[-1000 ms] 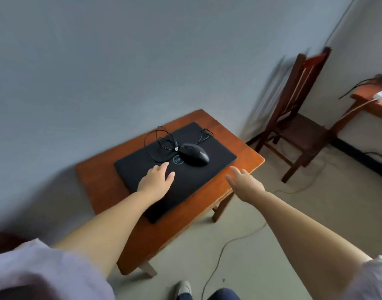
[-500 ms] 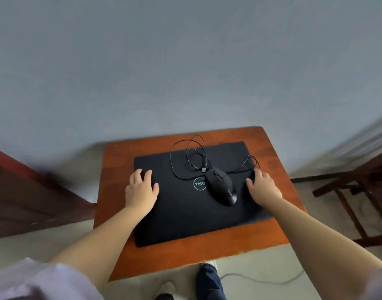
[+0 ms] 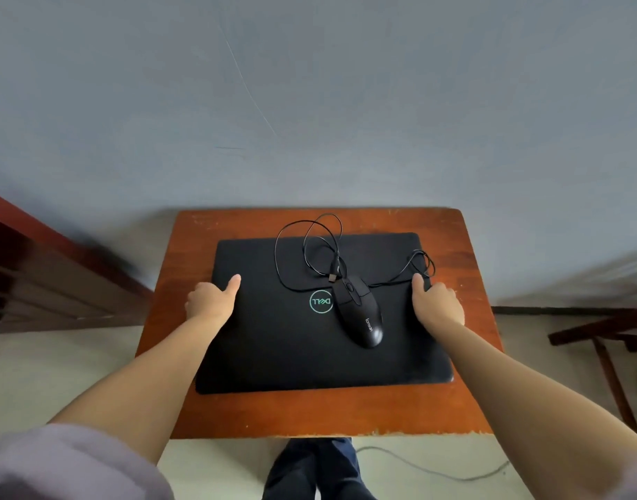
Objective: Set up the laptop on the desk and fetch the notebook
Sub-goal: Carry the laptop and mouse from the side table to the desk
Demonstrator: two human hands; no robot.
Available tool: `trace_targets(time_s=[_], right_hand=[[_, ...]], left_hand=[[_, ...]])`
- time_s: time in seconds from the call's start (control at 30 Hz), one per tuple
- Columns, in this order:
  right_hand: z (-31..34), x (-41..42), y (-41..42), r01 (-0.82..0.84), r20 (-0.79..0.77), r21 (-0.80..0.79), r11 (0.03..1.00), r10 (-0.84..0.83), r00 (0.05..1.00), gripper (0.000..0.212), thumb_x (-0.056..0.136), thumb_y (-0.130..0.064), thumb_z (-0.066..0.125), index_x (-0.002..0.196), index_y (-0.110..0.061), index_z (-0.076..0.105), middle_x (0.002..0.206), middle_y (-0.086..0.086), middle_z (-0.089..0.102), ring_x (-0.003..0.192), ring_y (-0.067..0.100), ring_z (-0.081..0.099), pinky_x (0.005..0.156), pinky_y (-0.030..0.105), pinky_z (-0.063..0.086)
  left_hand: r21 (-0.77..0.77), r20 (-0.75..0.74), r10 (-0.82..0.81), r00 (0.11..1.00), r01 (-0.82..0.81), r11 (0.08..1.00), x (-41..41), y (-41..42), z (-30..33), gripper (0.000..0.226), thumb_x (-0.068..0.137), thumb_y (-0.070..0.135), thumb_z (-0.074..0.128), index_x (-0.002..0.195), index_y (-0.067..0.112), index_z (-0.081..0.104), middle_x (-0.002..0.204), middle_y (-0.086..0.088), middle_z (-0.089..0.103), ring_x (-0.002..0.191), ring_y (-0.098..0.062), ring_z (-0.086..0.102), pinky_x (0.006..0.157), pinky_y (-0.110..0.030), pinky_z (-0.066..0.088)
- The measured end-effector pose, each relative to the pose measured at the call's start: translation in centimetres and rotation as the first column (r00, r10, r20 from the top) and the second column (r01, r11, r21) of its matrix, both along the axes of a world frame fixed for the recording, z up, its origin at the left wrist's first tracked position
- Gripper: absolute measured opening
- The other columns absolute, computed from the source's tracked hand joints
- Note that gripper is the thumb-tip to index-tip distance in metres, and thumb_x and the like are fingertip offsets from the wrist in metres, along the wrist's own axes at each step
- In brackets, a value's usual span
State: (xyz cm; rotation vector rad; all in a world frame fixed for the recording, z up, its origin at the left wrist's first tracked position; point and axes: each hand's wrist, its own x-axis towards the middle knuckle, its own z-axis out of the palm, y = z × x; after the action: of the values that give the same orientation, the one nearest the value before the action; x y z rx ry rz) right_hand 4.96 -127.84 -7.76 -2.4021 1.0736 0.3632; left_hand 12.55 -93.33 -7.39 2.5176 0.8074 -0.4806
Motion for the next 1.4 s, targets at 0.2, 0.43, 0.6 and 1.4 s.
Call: trace_targets(time_s=[0.2,0.43,0.6,1.4], right_hand=[[-0.6,-0.4,-0.2,0.011,0.039,-0.023,1.0,-0.01,0.999,0.077,0.09,-0.062,0.018,0.112,0.001,0.055,0.107,0.019,0.063,0.093,0.034,0.059,0.07,0.035,0.039],[0.7,-3.3,-1.6,0.211,0.178,0.012,0.977,-0.21,0.961,0.072,0.089,-0.062,0.023,0.116,-0.003,0.054,0.105,0.017,0.064,0.083,0.03,0.054,0.068,0.034,0.039],[2.1,-8.9,-4.1,0.422,0.237,0.039,0.906,-0.419,0.877,0.071,0.088,-0.062,0.024,0.111,-0.004,0.056,0.109,0.02,0.062,0.1,0.036,0.057,0.075,0.038,0.038],[4.3,-59.0,-12.9,0.993,0.248,0.01,0.119,-0.962,0.113,0.073,0.087,-0.064,0.023,0.101,-0.003,0.06,0.109,0.02,0.063,0.1,0.036,0.057,0.075,0.037,0.04]], left_hand=[[-0.113,0.057,0.102,0.993,-0.095,0.989,-0.4,0.0,-0.2,0.073,0.083,0.063,0.049,0.111,-0.004,0.052,0.118,-0.021,0.059,0.107,-0.041,0.056,0.078,-0.041,0.044],[-0.179,0.154,-0.039,0.987,0.066,0.982,0.3,-2.6,1.3,0.073,0.083,0.064,0.049,0.114,-0.002,0.047,0.117,-0.021,0.058,0.105,-0.04,0.056,0.084,-0.044,0.047],[-0.221,0.194,-0.25,0.948,0.291,0.931,1.3,-8.1,2.7,0.072,0.083,0.065,0.046,0.115,0.0,0.044,0.117,-0.018,0.057,0.102,-0.038,0.056,0.074,-0.039,0.042],[-0.322,0.166,-0.943,0.287,0.92,0.224,-31.2,-47.7,4.4,0.075,0.085,0.061,0.048,0.126,-0.001,0.042,0.117,-0.016,0.056,0.1,-0.034,0.055,0.077,-0.04,0.042]])
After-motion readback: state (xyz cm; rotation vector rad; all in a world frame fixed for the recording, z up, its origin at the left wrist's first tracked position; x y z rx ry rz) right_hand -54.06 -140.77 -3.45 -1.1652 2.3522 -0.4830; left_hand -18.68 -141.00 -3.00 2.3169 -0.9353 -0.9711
